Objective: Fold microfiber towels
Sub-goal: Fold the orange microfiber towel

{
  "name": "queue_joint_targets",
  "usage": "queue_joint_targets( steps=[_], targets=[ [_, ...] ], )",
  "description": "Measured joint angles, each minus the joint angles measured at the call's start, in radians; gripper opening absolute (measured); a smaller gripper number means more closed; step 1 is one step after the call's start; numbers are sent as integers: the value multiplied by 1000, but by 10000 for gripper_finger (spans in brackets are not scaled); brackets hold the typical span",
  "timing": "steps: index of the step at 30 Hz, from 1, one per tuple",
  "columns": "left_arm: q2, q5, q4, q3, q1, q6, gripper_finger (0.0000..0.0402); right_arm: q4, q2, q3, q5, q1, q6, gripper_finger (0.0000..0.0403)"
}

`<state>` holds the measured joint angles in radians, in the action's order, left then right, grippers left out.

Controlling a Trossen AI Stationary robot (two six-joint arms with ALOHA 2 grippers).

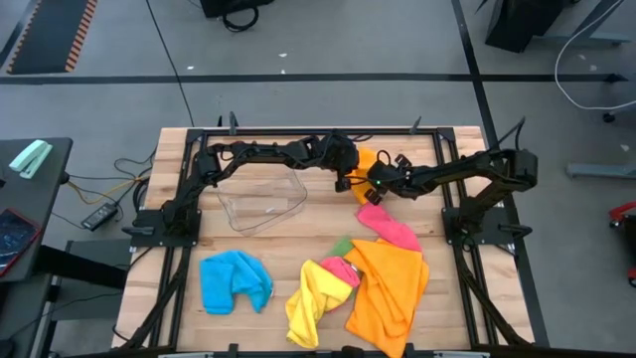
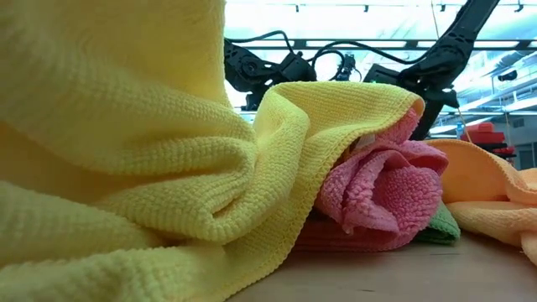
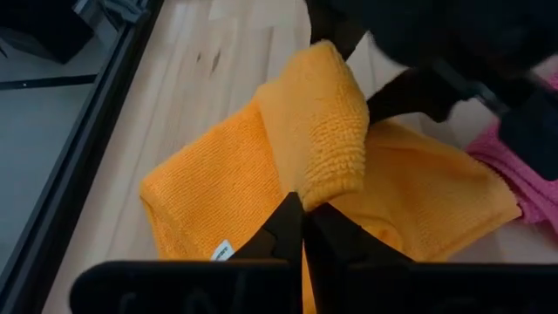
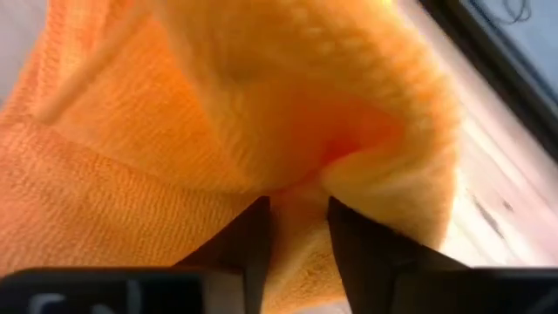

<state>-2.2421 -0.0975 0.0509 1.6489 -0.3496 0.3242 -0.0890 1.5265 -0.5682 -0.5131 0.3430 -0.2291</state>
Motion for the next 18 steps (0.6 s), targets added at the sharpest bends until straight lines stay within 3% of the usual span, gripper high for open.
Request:
queue_joint_targets(
  steps=[7, 12, 18],
  targets=[
    [0, 0, 16, 0, 0, 1, 6, 2, -27, 0, 18, 2, 9, 22],
    [0, 0, 32, 0, 0, 2, 19, -24, -86, 0, 36, 2, 16, 8],
    [0, 0, 52, 0, 0, 4, 7, -86, -163, 0, 65, 2, 11, 7]
  ],
)
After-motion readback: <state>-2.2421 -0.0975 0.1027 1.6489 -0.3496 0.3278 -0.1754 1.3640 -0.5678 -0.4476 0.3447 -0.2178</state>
